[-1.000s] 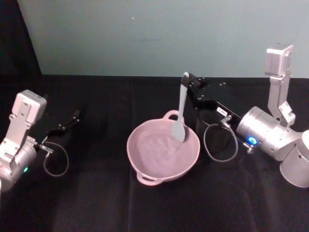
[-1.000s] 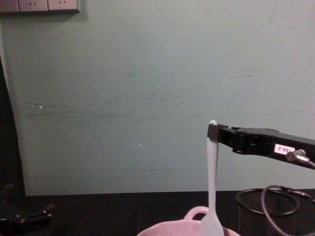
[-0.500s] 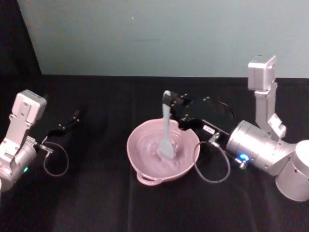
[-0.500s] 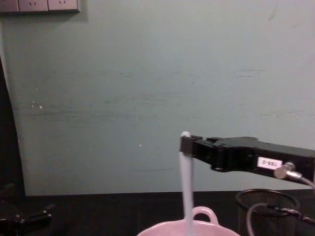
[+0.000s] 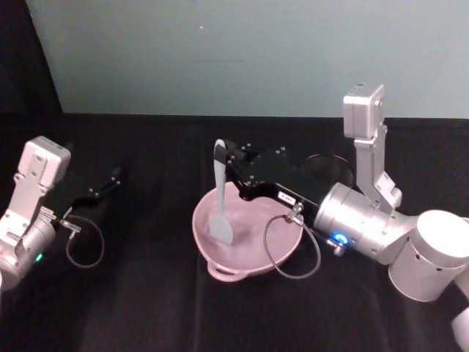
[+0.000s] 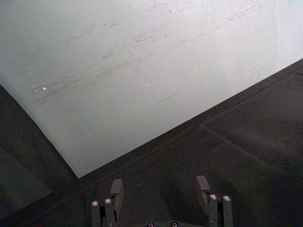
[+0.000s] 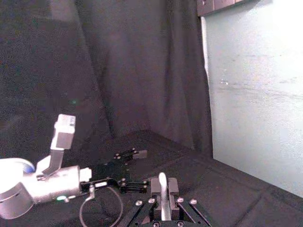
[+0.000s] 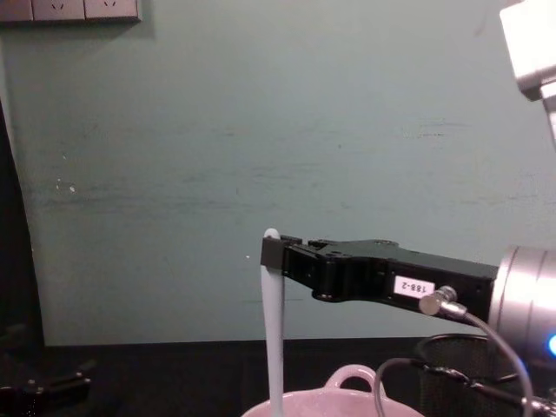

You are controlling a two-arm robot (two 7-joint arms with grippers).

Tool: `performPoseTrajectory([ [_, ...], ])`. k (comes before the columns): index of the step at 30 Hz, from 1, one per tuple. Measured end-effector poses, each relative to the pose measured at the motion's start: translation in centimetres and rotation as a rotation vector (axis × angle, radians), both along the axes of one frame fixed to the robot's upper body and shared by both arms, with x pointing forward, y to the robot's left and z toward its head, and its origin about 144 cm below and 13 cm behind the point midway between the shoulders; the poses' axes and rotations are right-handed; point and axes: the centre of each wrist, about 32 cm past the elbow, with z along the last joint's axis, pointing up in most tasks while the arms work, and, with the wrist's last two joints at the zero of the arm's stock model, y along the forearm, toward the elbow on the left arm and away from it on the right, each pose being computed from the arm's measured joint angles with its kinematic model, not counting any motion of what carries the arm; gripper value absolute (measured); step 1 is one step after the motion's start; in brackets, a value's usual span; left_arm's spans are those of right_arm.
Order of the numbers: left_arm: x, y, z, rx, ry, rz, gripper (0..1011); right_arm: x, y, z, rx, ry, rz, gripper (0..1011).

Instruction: Use the one hand to pick up the spoon and stir the clear water in the bowl.

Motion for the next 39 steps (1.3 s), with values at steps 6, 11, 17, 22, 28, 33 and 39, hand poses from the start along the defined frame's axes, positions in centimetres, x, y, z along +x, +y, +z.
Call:
performPoseTrajectory([
  [6, 0.0, 0.0, 0.0, 0.000, 0.000, 0.000, 1011, 1.7, 0.1, -0.7, 0.015, 0.016, -0.023, 98],
  [11, 0.0, 0.0, 0.0, 0.000, 0.000, 0.000, 1011, 2.7, -0.7, -1.0, 0.025, 0.017, -0.068, 98],
  [17, 0.0, 0.0, 0.0, 0.000, 0.000, 0.000, 1011, 2.8, -2.2, -0.8, 0.040, 0.007, -0.132, 98],
  [22, 0.0, 0.0, 0.0, 0.000, 0.000, 0.000, 1011, 2.3, -3.7, -0.6, 0.036, 0.000, -0.174, 98],
  [28, 0.0, 0.0, 0.0, 0.000, 0.000, 0.000, 1011, 1.4, -4.6, -0.4, 0.013, 0.008, -0.176, 98],
  [33, 0.0, 0.0, 0.0, 0.000, 0.000, 0.000, 1011, 0.3, -4.7, -0.1, -0.004, 0.013, -0.157, 98],
  [39, 0.0, 0.0, 0.0, 0.000, 0.000, 0.000, 1011, -1.0, -3.4, -0.1, -0.007, 0.025, -0.097, 98],
])
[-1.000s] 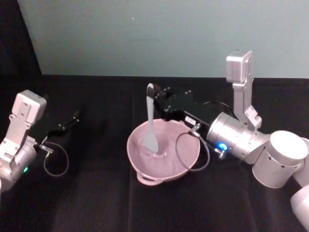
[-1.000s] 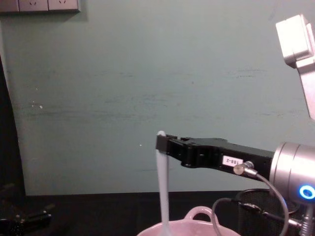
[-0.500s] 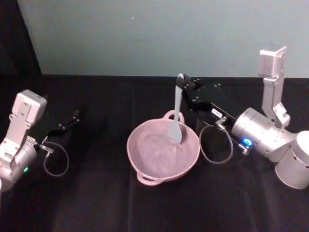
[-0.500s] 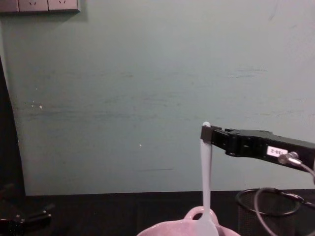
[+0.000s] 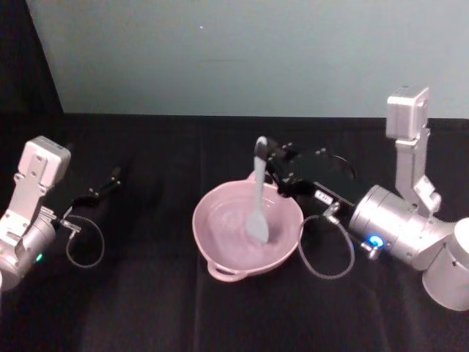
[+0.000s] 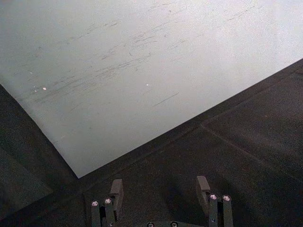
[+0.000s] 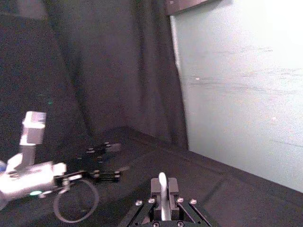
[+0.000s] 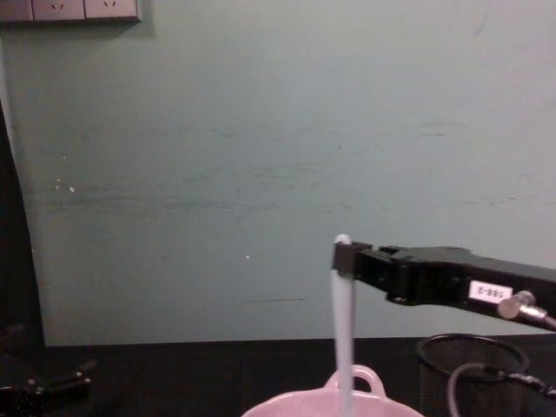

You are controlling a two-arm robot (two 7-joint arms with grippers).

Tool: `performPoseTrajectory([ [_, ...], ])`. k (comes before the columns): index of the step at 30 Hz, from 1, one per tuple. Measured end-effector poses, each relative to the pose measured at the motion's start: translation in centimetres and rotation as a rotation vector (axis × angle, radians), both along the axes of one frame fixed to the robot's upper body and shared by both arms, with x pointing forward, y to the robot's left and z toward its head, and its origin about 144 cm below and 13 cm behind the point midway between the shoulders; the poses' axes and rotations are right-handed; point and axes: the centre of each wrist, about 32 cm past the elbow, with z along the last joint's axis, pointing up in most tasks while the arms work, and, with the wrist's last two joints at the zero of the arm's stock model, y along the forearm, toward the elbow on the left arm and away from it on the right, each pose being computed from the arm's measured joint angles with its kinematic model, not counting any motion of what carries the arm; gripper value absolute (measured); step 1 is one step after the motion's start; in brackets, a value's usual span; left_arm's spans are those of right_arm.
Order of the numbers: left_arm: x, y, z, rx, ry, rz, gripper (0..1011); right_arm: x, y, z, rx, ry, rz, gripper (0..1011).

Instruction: Use the one hand to pick up the spoon and stir the clear water in the bowl.

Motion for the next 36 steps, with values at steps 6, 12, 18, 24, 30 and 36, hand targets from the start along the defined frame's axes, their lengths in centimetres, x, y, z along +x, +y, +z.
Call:
performPoseTrajectory([
  [6, 0.0, 0.0, 0.0, 0.000, 0.000, 0.000, 1011, -0.6, 1.7, -0.2, 0.013, 0.009, 0.051, 98],
  [12, 0.0, 0.0, 0.0, 0.000, 0.000, 0.000, 1011, 0.0, 2.9, -0.3, 0.028, 0.011, 0.076, 98],
  [18, 0.0, 0.0, 0.0, 0.000, 0.000, 0.000, 1011, 1.5, 3.5, -0.7, 0.051, 0.023, 0.073, 98],
  [24, 0.0, 0.0, 0.0, 0.000, 0.000, 0.000, 1011, 3.4, 3.0, -0.9, 0.050, 0.024, 0.037, 98],
  [30, 0.0, 0.0, 0.0, 0.000, 0.000, 0.000, 1011, 4.0, 1.7, -0.6, 0.045, 0.014, -0.006, 98],
  [36, 0.0, 0.0, 0.0, 0.000, 0.000, 0.000, 1011, 3.5, 0.1, -0.2, 0.030, 0.012, -0.046, 98],
])
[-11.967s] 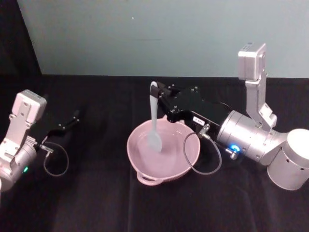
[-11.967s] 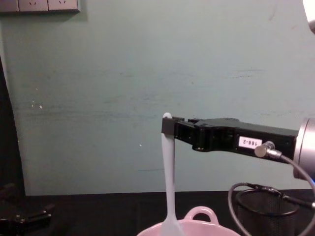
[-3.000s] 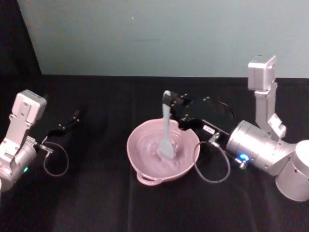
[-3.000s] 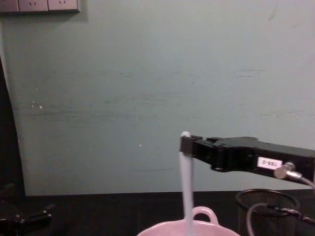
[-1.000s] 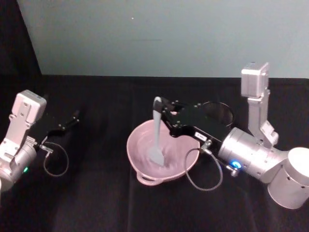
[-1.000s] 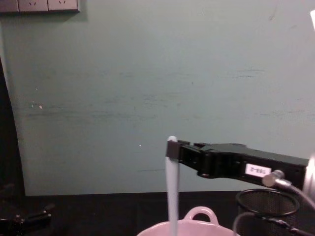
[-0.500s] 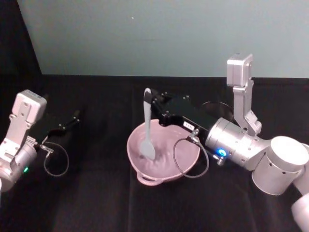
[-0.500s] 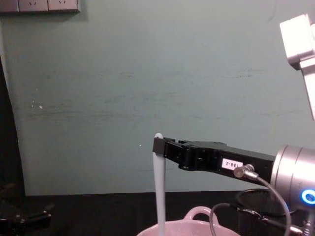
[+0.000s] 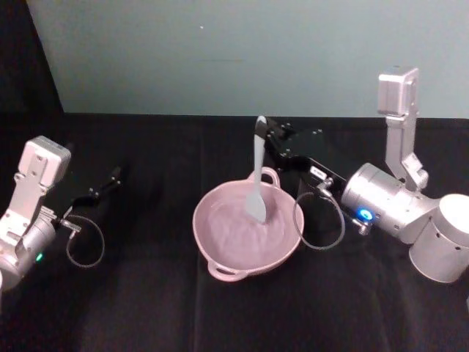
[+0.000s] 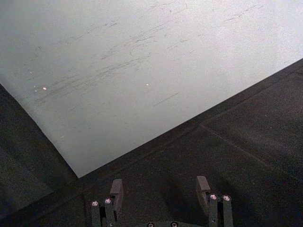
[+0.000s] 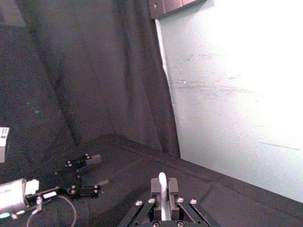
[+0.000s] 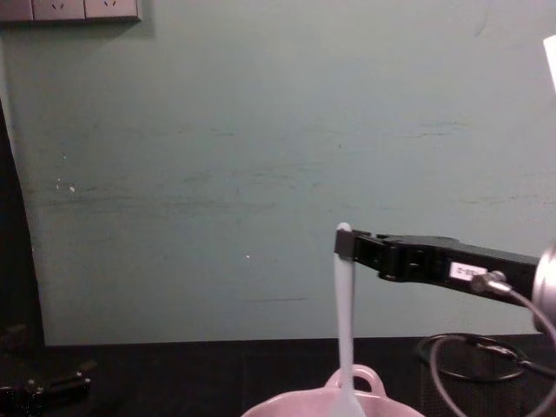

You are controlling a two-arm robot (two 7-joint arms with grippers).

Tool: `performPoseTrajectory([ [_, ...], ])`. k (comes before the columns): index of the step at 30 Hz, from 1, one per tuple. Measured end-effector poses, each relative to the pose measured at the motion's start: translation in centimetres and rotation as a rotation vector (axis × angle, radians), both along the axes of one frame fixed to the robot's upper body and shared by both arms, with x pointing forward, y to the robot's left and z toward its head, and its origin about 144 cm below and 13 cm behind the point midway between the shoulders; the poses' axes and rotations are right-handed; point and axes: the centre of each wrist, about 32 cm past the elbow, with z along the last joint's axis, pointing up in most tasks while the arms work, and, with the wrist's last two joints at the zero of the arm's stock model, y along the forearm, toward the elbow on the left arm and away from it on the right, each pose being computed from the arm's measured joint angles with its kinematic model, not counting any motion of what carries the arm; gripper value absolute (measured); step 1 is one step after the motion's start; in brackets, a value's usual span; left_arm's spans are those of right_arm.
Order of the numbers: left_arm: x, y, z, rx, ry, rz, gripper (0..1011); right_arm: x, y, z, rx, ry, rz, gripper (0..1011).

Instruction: Use the one hand to pick up the spoon and stir the clear water in the bowl.

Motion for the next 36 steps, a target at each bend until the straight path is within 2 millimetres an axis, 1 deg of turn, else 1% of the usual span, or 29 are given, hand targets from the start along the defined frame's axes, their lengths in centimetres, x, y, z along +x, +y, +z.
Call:
performPoseTrajectory([
  [5, 0.0, 0.0, 0.0, 0.000, 0.000, 0.000, 1011, -1.0, -0.8, 0.3, -0.019, -0.003, -0.009, 98],
  [8, 0.0, 0.0, 0.0, 0.000, 0.000, 0.000, 1011, -1.7, -0.7, 0.5, -0.024, -0.005, 0.000, 98],
  [11, 0.0, 0.0, 0.0, 0.000, 0.000, 0.000, 1011, -2.3, -0.4, 0.6, -0.028, -0.005, 0.015, 98],
  [15, 0.0, 0.0, 0.0, 0.000, 0.000, 0.000, 1011, -3.2, 0.7, 0.6, -0.026, -0.005, 0.053, 98],
  [18, 0.0, 0.0, 0.0, 0.000, 0.000, 0.000, 1011, -3.5, 1.5, 0.4, -0.018, 0.000, 0.076, 98],
  [25, 0.0, 0.0, 0.0, 0.000, 0.000, 0.000, 1011, -3.5, 2.5, 0.1, 0.004, 0.001, 0.097, 98],
  [36, 0.0, 0.0, 0.0, 0.000, 0.000, 0.000, 1011, -3.6, 2.4, 0.2, 0.022, -0.010, 0.092, 98],
])
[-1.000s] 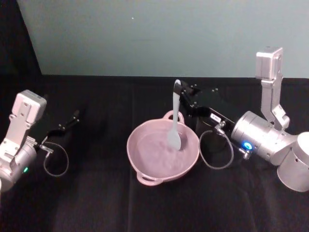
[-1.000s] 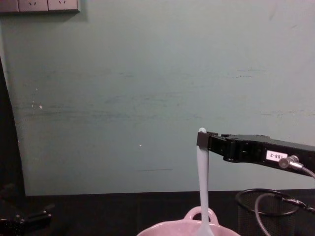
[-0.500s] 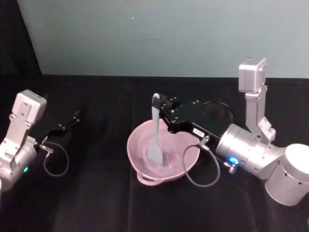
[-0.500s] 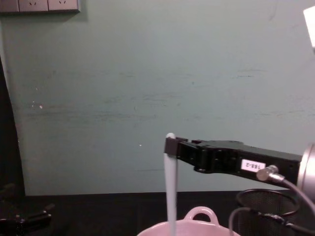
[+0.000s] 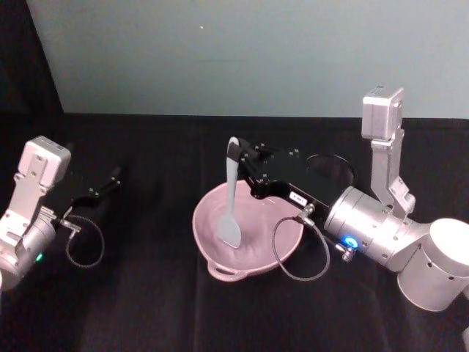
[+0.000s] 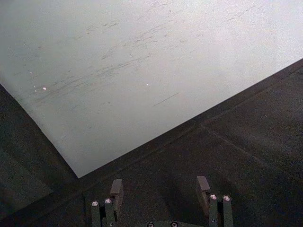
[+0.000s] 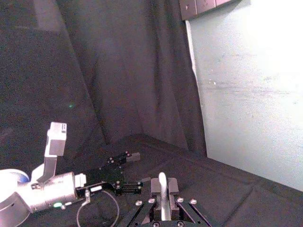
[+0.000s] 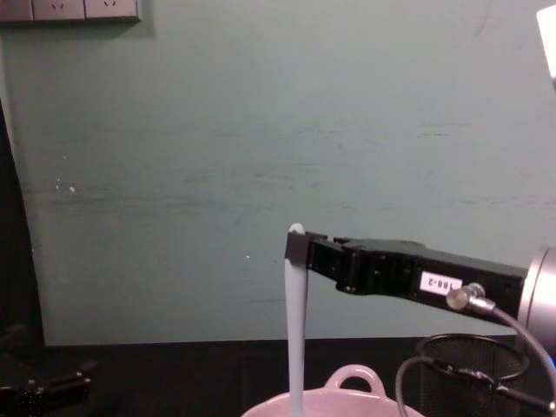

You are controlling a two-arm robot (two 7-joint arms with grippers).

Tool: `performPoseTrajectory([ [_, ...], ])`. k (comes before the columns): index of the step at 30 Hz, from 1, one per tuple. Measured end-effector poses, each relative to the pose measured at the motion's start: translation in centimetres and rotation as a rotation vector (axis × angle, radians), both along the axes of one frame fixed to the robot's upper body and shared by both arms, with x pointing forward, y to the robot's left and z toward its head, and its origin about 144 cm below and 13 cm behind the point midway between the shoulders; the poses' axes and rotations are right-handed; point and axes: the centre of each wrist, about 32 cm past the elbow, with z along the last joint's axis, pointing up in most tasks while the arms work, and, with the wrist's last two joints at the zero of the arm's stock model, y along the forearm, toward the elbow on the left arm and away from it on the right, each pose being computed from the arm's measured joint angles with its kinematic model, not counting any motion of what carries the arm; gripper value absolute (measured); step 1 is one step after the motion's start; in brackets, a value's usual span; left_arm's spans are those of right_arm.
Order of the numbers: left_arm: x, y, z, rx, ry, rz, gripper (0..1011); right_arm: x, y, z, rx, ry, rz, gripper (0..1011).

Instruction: Use the one hand to pick up the spoon and stir the clear water in the bowl.

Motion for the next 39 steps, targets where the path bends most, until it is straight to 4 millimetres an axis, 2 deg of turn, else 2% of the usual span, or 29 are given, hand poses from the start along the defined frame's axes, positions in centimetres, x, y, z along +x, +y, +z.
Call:
performPoseTrajectory([
  [4, 0.0, 0.0, 0.0, 0.000, 0.000, 0.000, 1011, 0.0, -0.2, 0.7, 0.009, -0.017, -0.003, 98],
  [8, 0.0, 0.0, 0.0, 0.000, 0.000, 0.000, 1011, 0.2, -0.8, 2.5, 0.017, -0.061, -0.014, 98],
  [15, 0.0, 0.0, 0.0, 0.000, 0.000, 0.000, 1011, 0.6, -3.0, 6.7, 0.001, -0.131, -0.076, 98],
  [21, 0.0, 0.0, 0.0, 0.000, 0.000, 0.000, 1011, 0.7, -5.1, 8.8, -0.026, -0.166, -0.131, 98],
  [29, 0.0, 0.0, 0.0, 0.000, 0.000, 0.000, 1011, 0.4, -7.4, 9.6, -0.054, -0.174, -0.202, 98],
  [39, 0.0, 0.0, 0.0, 0.000, 0.000, 0.000, 1011, 0.8, -9.0, 7.6, -0.041, -0.100, -0.269, 98],
])
